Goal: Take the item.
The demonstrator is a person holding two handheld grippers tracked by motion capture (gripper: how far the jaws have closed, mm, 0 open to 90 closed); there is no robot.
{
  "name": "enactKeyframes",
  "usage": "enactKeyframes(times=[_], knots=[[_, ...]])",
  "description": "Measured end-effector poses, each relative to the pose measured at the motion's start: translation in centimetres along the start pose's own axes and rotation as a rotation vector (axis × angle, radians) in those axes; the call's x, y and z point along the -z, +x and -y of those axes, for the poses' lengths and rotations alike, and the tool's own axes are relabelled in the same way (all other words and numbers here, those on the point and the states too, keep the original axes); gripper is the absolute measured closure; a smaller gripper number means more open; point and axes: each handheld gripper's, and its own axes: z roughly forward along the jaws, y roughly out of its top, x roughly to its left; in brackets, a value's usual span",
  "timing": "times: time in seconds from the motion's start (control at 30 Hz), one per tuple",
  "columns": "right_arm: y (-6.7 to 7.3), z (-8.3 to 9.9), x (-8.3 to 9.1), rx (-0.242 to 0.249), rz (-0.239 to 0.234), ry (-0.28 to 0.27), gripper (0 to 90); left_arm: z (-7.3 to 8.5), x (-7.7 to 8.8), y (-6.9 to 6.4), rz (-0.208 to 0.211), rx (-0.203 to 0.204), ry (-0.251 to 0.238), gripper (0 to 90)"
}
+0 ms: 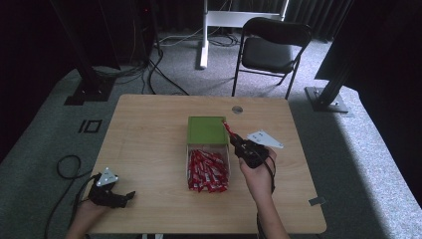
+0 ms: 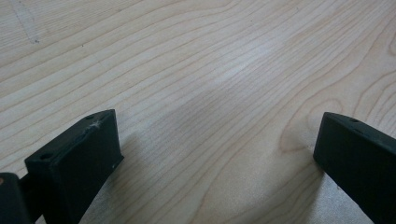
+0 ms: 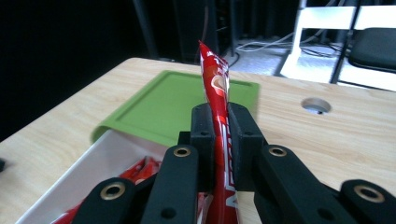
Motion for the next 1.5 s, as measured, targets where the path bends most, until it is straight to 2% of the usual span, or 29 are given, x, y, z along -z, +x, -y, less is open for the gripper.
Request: enactKeyframes(times=[0.2, 0.37, 0.43, 0.6, 1.0, 1.5], knots=[[-1.2, 1.5, -0.9, -0.056, 0.072, -0.007, 81.9, 0.0, 0.0, 0.0, 0.000, 0.000, 0.000, 1.5], [-1.8, 2.9, -1.9, -0.114, 0.096, 0.003, 81.9, 0.0, 0.0, 0.0, 0.000, 0.000, 0.001, 1.5], [-2.0, 3.6, -2.3, -0.121, 0.117, 0.008, 81.9, 0.0, 0.0, 0.0, 0.000, 0.000, 0.001, 1.5], [-2.8, 5.4, -3.5, -0.204, 0.148, 0.019, 81.8, 0.0, 0.0, 0.0, 0.000, 0.000, 0.001, 1.5], [-3.2, 9.0, -6.4, -0.236, 0.183, 0.132, 81.6, 0.0, 0.0, 0.0, 0.000, 0.000, 0.001, 1.5], [-3.7, 10.4, -8.1, -0.283, 0.184, 0.221, 81.0, 0.0, 0.0, 0.0, 0.000, 0.000, 0.001, 1.5]])
